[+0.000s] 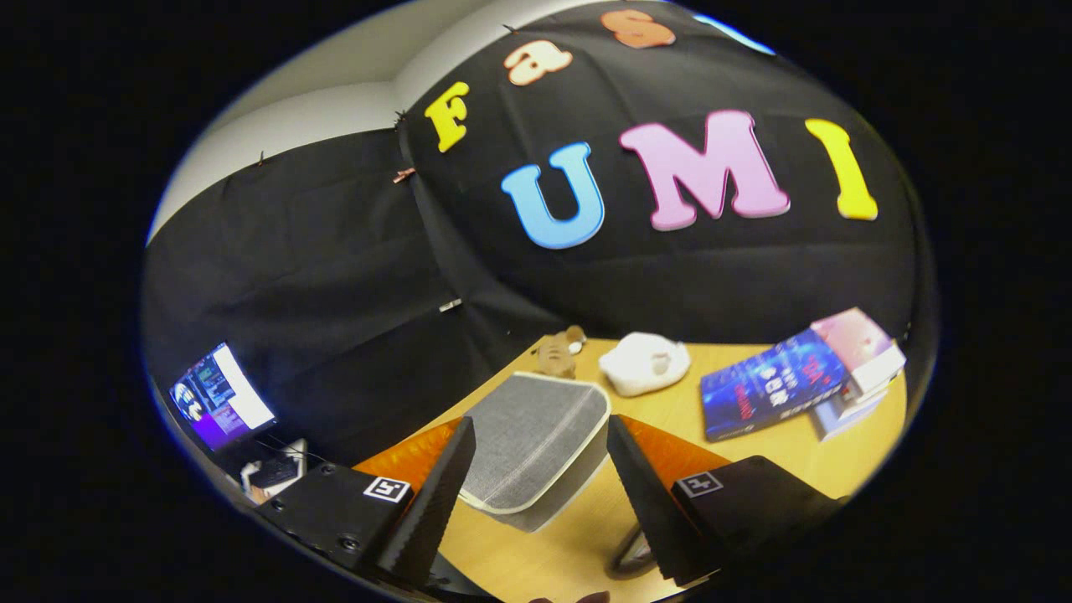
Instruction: Open the storage box then place both shoes into the box .Put the left shoe in first, then the right shoe, with the right side of both shoes facing outward in a uniform manner.
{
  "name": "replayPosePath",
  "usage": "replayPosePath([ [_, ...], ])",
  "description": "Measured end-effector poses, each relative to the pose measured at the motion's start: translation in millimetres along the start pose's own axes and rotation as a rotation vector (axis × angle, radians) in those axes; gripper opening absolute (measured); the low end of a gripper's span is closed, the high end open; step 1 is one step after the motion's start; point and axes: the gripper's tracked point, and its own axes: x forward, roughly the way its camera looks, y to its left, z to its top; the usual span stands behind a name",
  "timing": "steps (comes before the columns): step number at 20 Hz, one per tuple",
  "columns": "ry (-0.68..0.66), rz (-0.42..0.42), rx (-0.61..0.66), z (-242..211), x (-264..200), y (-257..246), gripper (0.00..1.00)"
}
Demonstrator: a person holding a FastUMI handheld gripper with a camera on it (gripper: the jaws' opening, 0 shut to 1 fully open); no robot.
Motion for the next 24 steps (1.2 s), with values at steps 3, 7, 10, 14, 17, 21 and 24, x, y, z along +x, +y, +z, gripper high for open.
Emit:
replayPosePath([
  [3, 0.121, 0.069, 0.242, -36, 40, -14, 0.98],
  [7, 0.273, 0.121, 0.476, -86, 77, -27, 0.98],
  [10, 0.306, 0.165, 0.609, -102, 95, -33, 0.98],
  [14, 0.347, 0.258, 0.792, -109, 113, -28, 0.96],
  [17, 0.364, 0.323, 0.884, -112, 119, -24, 0.96],
  [21, 0.360, 0.371, 0.964, -114, 130, -21, 0.96],
  [24, 0.365, 0.387, 1.004, -115, 134, -18, 0.75],
])
